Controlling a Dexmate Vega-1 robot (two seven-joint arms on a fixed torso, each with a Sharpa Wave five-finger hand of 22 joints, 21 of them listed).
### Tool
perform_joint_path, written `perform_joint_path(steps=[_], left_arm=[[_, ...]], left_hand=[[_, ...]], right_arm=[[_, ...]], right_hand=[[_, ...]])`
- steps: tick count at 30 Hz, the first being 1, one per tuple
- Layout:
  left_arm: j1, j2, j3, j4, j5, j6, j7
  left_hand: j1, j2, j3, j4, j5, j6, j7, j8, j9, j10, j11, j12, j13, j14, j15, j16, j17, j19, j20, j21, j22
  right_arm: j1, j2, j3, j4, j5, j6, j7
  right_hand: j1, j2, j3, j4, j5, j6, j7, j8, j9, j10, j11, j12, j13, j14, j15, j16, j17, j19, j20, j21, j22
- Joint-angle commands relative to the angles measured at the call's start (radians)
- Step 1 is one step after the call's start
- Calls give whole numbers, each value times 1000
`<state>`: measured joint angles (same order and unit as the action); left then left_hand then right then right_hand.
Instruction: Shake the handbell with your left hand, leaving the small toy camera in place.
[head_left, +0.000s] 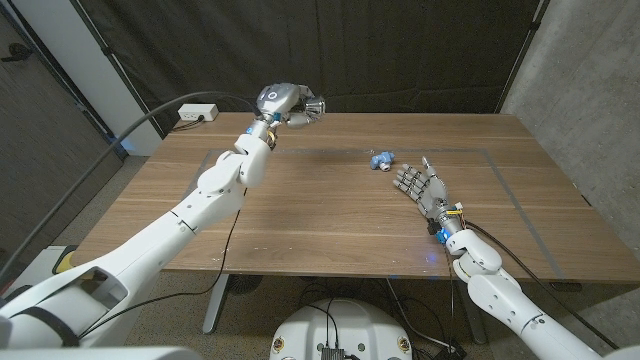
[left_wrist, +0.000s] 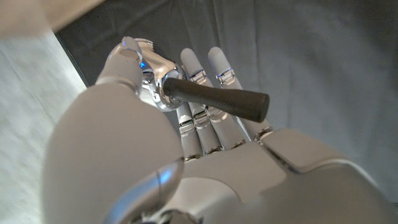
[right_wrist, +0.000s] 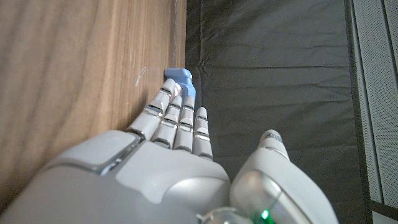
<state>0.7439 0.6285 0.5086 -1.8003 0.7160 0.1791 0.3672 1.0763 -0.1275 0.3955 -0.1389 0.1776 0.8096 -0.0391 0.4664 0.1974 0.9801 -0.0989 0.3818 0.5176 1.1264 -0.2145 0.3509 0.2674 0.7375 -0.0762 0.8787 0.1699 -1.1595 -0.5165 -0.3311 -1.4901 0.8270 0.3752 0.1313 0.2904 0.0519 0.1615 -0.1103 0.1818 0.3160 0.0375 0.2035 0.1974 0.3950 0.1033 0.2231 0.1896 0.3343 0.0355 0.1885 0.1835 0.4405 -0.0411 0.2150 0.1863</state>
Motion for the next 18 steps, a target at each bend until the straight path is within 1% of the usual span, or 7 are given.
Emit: perform_joint_path(steps=[1, 4, 7, 11, 14, 16, 18], left_arm=[[111, -87, -267, 66, -750, -272, 36], [129, -87, -313, 97, -915, -360, -39], [154, -81, -342, 102, -994, -400, -56], [179, -100, -374, 141, -1131, -494, -116], [183, -134, -376, 193, -1194, -585, -150], [178, -132, -362, 221, -1219, -618, -194], [180, -124, -349, 217, -1172, -608, -157]], left_hand=[[144, 169, 49, 34, 2, 215, 16, 5, 19, 95, -82, -4, 3, 14, -11, 3, 4, 15, -41, 3, 4], [143, 169, 50, 35, 2, 213, 20, 4, 21, 95, -81, -5, 3, 14, -9, 2, 5, 17, -41, 2, 4], [143, 170, 52, 35, 2, 211, 26, 4, 24, 95, -77, -7, 4, 13, -7, 0, 6, 19, -41, 2, 3], [143, 171, 54, 34, 2, 208, 27, 3, 27, 94, -76, -9, 4, 11, -8, -2, 7, 20, -39, 1, 3], [144, 172, 57, 33, 2, 206, 24, 2, 28, 94, -78, -10, 5, 10, -8, -4, 8, 21, -39, 0, 2], [144, 171, 58, 32, 2, 203, 25, 2, 30, 90, -75, -12, 6, 8, -8, -6, 9, 21, -39, -1, 2], [146, 171, 60, 31, 2, 202, 23, 2, 33, 87, -79, -14, 8, 4, -10, -9, 10, 21, -40, -3, 2]], right_arm=[[12, -16, 6, -9, 3, -15, 3], [17, -17, 7, -6, 8, -21, 9], [25, -19, 5, 1, 13, -29, 19], [36, -17, 6, 18, 20, -33, 33], [50, -17, 5, 35, 24, -37, 49], [57, -19, 4, 40, 27, -45, 57], [65, -20, 3, 47, 30, -51, 66]], right_hand=[[-2, 8, -2, -5, 0, 2, 6, 0, 2, 5, -6, -3, 3, 5, 0, 0, 3, 8, 3, -4, 3], [-2, 8, -2, -5, 0, 2, 6, 0, 2, 6, -6, -2, 3, 4, -1, 0, 3, 8, 3, -4, 3], [-2, 8, -2, -5, 0, 2, 7, 0, 2, 6, -6, -2, 3, 5, -1, 0, 3, 8, 4, -4, 3], [-2, 8, -3, -5, 0, 2, 6, 0, 2, 5, -7, -3, 3, 4, -1, 0, 3, 8, 3, -4, 3], [-2, 8, -3, -5, 0, 2, 7, 0, 2, 6, -7, -2, 3, 4, -2, 0, 3, 7, 4, -4, 3], [-2, 7, -3, -5, 0, 2, 6, 0, 2, 6, -7, -2, 3, 4, -1, 0, 3, 7, 4, -5, 3], [-2, 7, -3, -5, 0, 3, 6, 0, 2, 6, -9, -2, 3, 5, 0, 0, 3, 7, 5, -5, 3]])
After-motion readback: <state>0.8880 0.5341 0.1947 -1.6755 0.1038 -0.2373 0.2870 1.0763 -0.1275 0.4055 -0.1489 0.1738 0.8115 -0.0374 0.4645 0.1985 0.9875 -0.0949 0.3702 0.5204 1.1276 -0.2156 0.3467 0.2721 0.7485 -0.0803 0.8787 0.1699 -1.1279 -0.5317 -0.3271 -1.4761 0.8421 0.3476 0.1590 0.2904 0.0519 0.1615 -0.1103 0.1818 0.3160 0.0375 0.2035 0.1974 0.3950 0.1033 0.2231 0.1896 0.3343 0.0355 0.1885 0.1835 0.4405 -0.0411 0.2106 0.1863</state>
